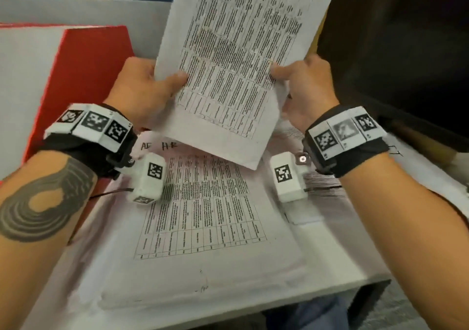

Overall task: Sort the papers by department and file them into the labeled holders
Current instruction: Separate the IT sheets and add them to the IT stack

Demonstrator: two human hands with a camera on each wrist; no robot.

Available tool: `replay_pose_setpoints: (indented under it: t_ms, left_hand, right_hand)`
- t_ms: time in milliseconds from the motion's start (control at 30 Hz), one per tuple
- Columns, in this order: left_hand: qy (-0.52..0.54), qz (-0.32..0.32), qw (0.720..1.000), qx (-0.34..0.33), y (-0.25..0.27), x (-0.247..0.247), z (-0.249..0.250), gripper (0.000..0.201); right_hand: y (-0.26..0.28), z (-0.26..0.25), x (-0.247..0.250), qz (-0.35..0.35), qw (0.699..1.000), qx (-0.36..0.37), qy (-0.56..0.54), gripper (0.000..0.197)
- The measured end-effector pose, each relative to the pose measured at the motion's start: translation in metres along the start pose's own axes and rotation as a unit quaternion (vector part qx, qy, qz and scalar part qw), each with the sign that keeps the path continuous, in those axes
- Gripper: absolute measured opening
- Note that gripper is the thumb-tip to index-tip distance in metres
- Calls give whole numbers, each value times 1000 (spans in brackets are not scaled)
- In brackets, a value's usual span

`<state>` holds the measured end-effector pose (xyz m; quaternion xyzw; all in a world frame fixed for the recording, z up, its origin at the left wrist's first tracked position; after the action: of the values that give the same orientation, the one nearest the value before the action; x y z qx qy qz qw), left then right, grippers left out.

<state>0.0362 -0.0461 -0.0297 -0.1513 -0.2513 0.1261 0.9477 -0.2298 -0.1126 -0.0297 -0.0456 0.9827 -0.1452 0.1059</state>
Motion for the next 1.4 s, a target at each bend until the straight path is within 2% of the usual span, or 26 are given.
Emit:
replay_pose_setpoints:
  t_ms: [33, 67, 133, 167, 200, 267, 333, 367, 433, 500, 567, 633, 733, 800, 867, 967, 1200, 1400]
  left_hand:
    - [-51, 2, 999, 1, -5, -2, 7, 22]
    - [-102, -5, 995, 4, -10, -7, 15, 26]
    - [-186, -38, 982, 2, -18, -23, 32, 25]
    - [-218, -63, 974, -2, -21, -35, 42, 26]
    - [-247, -91, 965, -10, -24, -49, 51, 29]
    - [-311, -159, 937, -26, -30, -81, 65, 39]
    - [-375, -238, 895, -50, -34, -117, 74, 45]
    - [-397, -275, 873, -65, -34, -134, 76, 40]
    - [-413, -333, 844, -82, -34, -161, 78, 26]
    - [-413, -363, 832, -76, -35, -176, 75, 21]
    - [-399, -388, 829, -50, -37, -183, 67, 26]
    - [-382, -402, 831, -34, -40, -187, 60, 32]
    - [-379, -392, 838, -25, -43, -186, 51, 20]
    - [-349, -390, 852, 9, -47, -183, 37, 18]
    - [-309, -399, 863, 34, -47, -183, 23, 13]
    - [-291, -423, 857, 46, -45, -188, 12, 17]
    - [-305, -441, 843, 51, -49, -195, 17, 22]
    - [-290, -445, 846, 56, -50, -212, 13, 25]
  right_hand:
    - [3, -6, 17, 52, 994, 35, 88, 50]
    - [11, -18, 32, 112, 974, 89, 177, 56]
    - [31, -52, 45, 187, 903, 238, 306, 60]
    - [37, -68, 46, 185, 869, 294, 352, 59]
    - [40, -81, 44, 159, 847, 316, 397, 55]
    - [36, -93, 35, 63, 805, 298, 510, 48]
    - [29, -87, 24, -56, 735, 239, 632, 48]
    - [25, -77, 21, -114, 700, 199, 676, 48]
    - [18, -49, 21, -210, 660, 91, 715, 43]
    - [11, -24, 26, -257, 646, 13, 718, 22]
    - [5, -9, 31, -266, 645, 0, 716, 10]
    - [-2, 1, 35, -273, 647, -7, 712, 19]
    - [-13, 12, 43, -277, 637, -39, 719, 31]
    - [-20, 16, 52, -270, 624, -74, 729, 38]
    - [-27, 21, 64, -265, 603, -109, 744, 44]
    - [-36, 39, 79, -269, 559, -135, 772, 42]
    - [-39, 69, 92, -256, 598, -184, 737, 47]
    - [-44, 65, 104, -237, 600, -196, 739, 45]
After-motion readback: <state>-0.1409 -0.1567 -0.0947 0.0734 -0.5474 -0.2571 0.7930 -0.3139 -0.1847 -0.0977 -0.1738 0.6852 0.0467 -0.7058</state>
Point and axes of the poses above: each hand's wrist, its own y-axis away from the middle knuckle, its own x-axis out of the back of the hand, z = x × y, the point moved 6 cm from there along -y, towards the middle knuckle, and after that the axes turned 9 degrees about -z, right-handed, at the moved point
